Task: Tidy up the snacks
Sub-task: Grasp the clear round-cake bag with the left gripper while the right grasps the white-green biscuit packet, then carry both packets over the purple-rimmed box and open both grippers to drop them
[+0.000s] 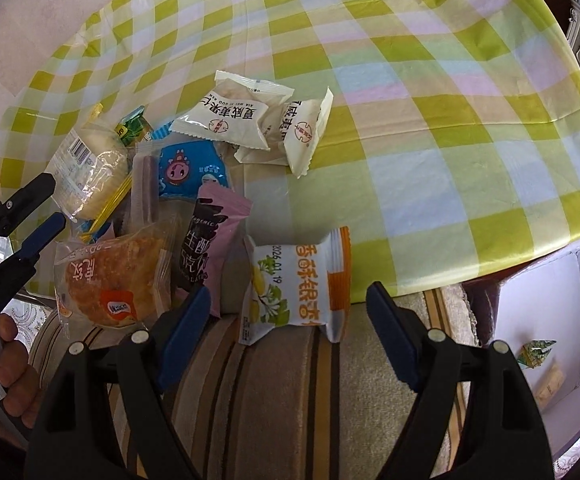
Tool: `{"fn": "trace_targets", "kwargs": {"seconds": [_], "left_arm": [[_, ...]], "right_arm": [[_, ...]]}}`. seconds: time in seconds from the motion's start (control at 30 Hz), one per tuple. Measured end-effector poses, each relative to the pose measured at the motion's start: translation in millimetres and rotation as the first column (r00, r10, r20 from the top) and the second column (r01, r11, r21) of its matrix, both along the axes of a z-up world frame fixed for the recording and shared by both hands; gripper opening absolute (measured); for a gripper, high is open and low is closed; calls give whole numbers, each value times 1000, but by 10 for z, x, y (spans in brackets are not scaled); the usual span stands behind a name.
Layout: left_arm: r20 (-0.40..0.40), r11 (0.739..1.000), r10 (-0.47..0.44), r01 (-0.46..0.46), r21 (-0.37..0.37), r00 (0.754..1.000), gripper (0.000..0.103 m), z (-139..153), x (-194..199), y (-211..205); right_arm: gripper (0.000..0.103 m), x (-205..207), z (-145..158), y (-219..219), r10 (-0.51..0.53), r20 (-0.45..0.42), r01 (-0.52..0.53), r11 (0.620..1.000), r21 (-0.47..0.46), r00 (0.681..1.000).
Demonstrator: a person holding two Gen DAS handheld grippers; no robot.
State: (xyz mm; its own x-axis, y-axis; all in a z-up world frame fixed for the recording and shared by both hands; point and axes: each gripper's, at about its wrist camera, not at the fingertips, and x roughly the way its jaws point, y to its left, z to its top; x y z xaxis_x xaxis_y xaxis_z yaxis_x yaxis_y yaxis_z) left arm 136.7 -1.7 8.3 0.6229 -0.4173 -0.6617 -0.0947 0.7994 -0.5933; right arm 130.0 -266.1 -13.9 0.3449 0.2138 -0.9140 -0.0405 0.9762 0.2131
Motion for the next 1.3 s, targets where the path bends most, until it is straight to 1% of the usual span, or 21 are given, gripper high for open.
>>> {"fn": "trace_targets", "kwargs": {"seconds": [0.03, 0.1, 0.3, 0.6, 0.77, 0.83, 0.9, 0.93, 0.97, 1.07, 1.1, 1.13, 1.3], "left_arm": [[-2, 1000, -3, 3, -5, 1000, 60, -9, 19, -6], [-1, 1000, -13, 13, -12, 1000, 58, -16, 49, -24], [-18, 999, -20, 20, -38, 1000, 55, -67, 111, -48], [-30, 999, -16, 15, -43, 999, 54, -103, 165, -53], [-36, 999, -14, 13, -36, 999, 47, -110, 183, -57], [-36, 999, -18, 17, -32, 999, 42, -110, 189, -62], [-29, 999, -20, 19, -27, 999, 39, -100, 185, -71], [-24, 999, -21, 20, -26, 999, 38, -95, 181, -72], [-19, 999, -21, 20, -25, 1000, 37, -86, 176, -74], [-6, 999, -25, 25, -21, 1000, 35, -64, 161, -86], [0, 999, -27, 27, -20, 1000, 33, -52, 157, -91], [6, 999, -28, 29, -17, 1000, 32, -40, 146, -94], [20, 1000, -18, 19, -24, 1000, 30, -15, 115, -76]], "right_arm": [[80, 7, -9, 5, 1, -1, -1, 1000, -2, 1000], [80, 19, -23, 9, 0, -3, 0, 1000, -4, 1000], [80, 45, -49, 18, 3, -4, -3, 1000, -13, 1000], [80, 76, -90, 45, 8, -8, -9, 1000, -26, 1000], [78, 84, -92, 60, 13, -7, -13, 999, -35, 1000], [69, 83, -86, 68, 12, -2, -12, 999, -52, 1000], [65, 81, -81, 76, 13, 2, -13, 998, -62, 1000], [60, 79, -78, 78, 14, 4, -14, 998, -64, 1000], [58, 78, -76, 79, 13, 6, -12, 998, -67, 1000], [51, 71, -69, 69, 12, 12, -12, 999, -53, 1000], [45, 65, -62, 64, 11, 18, -10, 999, -46, 1000], [42, 56, -49, 58, 11, 24, -10, 999, -40, 1000], [39, 36, -20, 33, 5, 40, -4, 1000, -29, 999]]}}
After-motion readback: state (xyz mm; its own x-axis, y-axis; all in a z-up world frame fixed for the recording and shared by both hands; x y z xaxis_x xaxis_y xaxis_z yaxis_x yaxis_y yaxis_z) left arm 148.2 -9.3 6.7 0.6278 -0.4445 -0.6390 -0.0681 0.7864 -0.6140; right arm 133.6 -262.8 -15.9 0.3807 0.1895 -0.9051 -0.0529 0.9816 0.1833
